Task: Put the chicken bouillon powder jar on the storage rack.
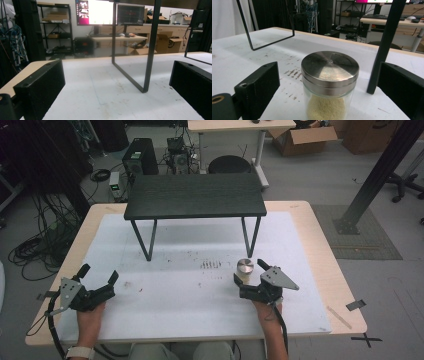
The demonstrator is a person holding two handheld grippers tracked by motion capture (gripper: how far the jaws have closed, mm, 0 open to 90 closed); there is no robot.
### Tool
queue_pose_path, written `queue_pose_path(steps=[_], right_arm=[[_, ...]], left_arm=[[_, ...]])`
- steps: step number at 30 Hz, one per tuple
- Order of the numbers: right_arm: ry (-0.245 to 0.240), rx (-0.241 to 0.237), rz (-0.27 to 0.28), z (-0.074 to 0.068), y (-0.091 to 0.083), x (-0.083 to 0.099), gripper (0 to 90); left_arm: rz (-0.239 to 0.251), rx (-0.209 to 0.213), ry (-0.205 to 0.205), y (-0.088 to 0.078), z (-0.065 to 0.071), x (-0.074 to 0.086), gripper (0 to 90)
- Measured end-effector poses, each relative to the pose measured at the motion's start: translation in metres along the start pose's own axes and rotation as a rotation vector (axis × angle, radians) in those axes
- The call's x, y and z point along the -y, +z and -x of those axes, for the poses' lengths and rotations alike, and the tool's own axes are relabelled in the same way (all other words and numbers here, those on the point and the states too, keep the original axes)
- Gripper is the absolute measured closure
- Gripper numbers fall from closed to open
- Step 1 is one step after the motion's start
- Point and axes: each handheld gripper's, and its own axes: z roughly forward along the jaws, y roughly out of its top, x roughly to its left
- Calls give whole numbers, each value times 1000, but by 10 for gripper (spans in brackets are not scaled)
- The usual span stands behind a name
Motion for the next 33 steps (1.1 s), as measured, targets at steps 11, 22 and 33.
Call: queue_pose_path(steps=[11,22,33], right_arm=[[8,-10,-61,1,12,5,92],[57,-31,-61,8,19,7,262],[11,-37,-45,5,17,4,421]], left_arm=[[-1,1,0,0,0,0,5],[-1,1,0,0,0,0,6],[1,2,-5,0,-1,0,6]])
